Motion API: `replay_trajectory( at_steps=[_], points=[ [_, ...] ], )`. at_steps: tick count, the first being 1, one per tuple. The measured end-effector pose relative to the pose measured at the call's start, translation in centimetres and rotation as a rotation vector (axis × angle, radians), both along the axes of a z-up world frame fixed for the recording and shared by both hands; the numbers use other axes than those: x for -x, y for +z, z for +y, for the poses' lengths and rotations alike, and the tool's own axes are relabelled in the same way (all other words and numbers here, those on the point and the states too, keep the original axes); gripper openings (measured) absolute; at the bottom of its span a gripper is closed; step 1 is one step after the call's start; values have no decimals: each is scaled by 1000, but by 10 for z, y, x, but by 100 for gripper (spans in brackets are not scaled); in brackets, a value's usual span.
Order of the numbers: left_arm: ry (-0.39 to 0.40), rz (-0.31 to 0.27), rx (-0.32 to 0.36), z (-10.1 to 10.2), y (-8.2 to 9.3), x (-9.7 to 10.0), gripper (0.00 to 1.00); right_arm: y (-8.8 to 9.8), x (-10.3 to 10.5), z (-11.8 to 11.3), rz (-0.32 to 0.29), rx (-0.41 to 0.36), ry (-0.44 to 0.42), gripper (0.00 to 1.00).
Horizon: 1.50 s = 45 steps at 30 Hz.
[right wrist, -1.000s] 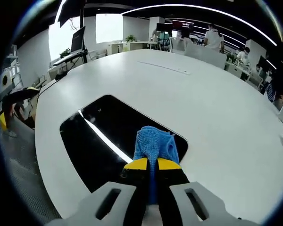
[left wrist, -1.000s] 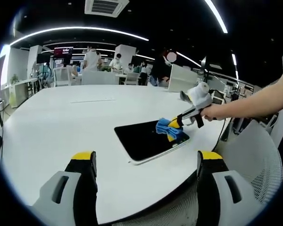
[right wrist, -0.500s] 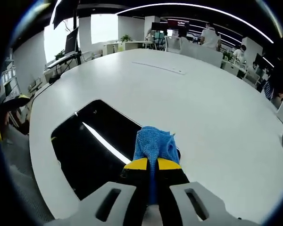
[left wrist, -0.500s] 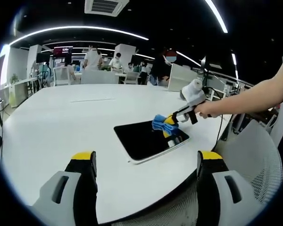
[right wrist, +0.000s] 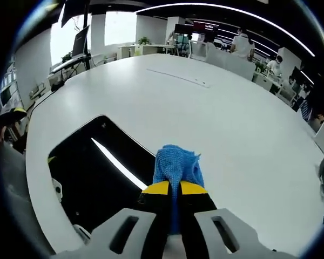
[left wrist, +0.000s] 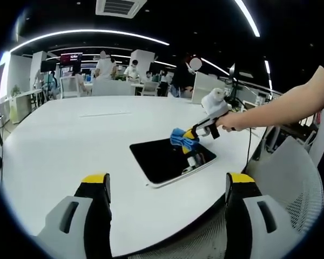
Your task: Wipe the mirror surface with the cleaning cloth until all visible marks leave the cleaned area.
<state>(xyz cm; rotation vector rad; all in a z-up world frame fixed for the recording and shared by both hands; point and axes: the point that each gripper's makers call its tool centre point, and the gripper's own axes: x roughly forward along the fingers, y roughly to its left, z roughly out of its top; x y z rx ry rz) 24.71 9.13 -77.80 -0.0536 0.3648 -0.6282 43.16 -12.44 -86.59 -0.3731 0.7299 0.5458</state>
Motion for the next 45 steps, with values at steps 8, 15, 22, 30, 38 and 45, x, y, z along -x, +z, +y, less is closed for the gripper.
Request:
replay_trajectory(
  at_steps=[8, 15, 22, 30, 38, 45],
  points=[
    [-1, -1, 0, 0, 0, -1, 87, 0, -10, 1, -22, 45, 15, 0],
    [-5, -2, 3, -1, 0, -1, 87, 0, -9, 1, -28, 40, 10, 0],
    [-7, 0, 2, -1, 0, 0, 87, 1, -8, 1, -31, 30, -9, 0],
    [-5, 2, 0, 0, 0, 1, 87, 1, -8, -1, 10, -71, -102, 0],
    [-9, 6, -3, 0, 0, 1, 87, 2, -7, -1, 11, -69, -111, 0],
    [-11, 7, -2, 0, 0, 1, 87, 9, -6, 1, 0, -87, -114, 0]
  ],
)
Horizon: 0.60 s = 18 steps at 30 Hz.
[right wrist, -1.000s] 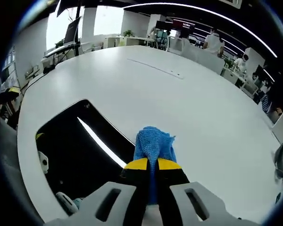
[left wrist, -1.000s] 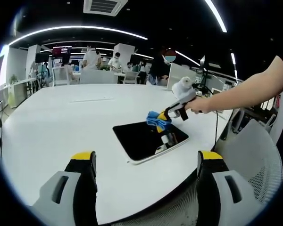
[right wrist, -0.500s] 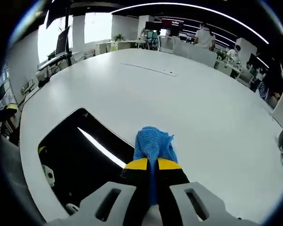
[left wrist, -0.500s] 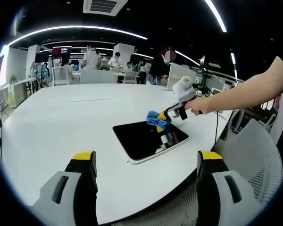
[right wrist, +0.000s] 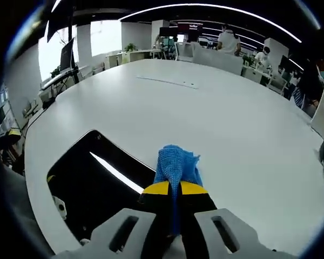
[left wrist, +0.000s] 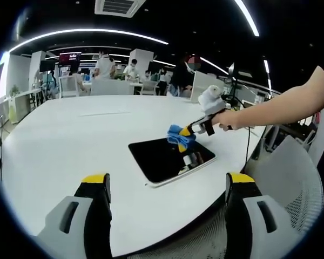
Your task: Wipe the mirror surface with the cleaning cloth until all visible marks leave the cleaned area.
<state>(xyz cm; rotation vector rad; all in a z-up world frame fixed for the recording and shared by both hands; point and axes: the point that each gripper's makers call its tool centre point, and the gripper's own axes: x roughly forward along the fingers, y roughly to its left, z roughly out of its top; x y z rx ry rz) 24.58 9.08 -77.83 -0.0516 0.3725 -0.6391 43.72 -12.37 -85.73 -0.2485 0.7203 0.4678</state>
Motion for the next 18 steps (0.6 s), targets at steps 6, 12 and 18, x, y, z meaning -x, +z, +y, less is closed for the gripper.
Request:
replay_trajectory(
  at_steps=[6, 12, 18],
  points=[
    [0, -2, 2, 0, 0, 0, 87, 12, 0, -3, -15, -32, -17, 0],
    [1, -3, 2, 0, 0, -1, 86, 34, 2, 1, -38, -95, -26, 0],
    [1, -2, 3, 0, 0, 0, 86, 45, 4, -6, -73, -72, -30, 0]
  ],
)
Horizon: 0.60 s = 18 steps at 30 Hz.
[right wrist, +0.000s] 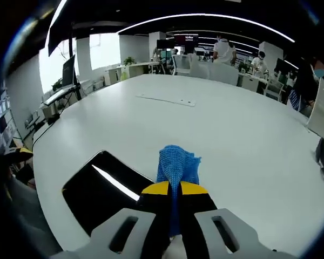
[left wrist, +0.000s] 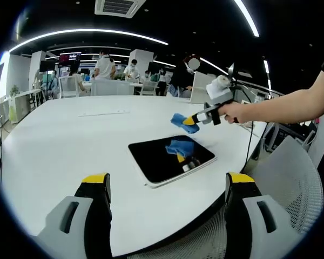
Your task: Wipe the mirror surface with the cleaning cloth until all visible marks leave the cleaned area.
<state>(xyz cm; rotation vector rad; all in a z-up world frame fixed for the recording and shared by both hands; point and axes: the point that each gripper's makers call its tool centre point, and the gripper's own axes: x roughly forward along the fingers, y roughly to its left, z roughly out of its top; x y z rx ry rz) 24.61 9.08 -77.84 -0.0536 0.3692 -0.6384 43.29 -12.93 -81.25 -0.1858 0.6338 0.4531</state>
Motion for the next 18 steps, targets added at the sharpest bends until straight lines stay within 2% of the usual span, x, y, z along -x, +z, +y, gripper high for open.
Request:
replay_trajectory(
  at_steps=[10, 12, 14, 18],
  points=[
    [-2, 3, 0, 0, 0, 1, 86, 5, 12, -22, -7, -2, -40, 0],
    [-3, 3, 0, 0, 0, 1, 86, 5, 15, -29, -1, -21, -60, 0],
    [-1, 2, -1, 0, 0, 1, 86, 5, 16, -35, 15, -89, -109, 0],
    [3, 2, -1, 0, 0, 1, 86, 4, 21, -46, 12, -65, -112, 0]
  ],
)
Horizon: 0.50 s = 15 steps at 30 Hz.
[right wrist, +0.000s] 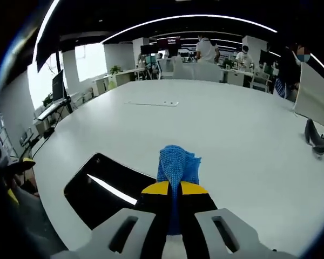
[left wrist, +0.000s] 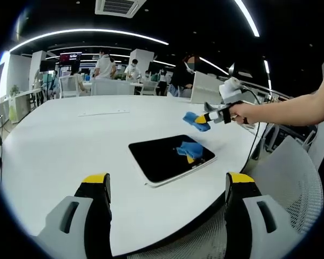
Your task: Wipe the mirror surface with the cleaning cloth until all visible marks leave the cleaned area.
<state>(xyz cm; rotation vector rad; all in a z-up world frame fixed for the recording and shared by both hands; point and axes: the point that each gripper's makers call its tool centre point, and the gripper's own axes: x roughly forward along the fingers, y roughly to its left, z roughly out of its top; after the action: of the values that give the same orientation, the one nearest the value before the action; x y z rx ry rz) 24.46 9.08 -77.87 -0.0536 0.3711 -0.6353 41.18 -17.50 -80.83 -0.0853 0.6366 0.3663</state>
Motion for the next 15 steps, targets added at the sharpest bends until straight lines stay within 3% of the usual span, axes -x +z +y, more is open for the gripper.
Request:
replay_trajectory(
  at_steps=[15],
  points=[
    [-1, 3, -3, 0, -1, 0, 86, -17, 17, -21, 16, 24, -31, 0]
  ],
)
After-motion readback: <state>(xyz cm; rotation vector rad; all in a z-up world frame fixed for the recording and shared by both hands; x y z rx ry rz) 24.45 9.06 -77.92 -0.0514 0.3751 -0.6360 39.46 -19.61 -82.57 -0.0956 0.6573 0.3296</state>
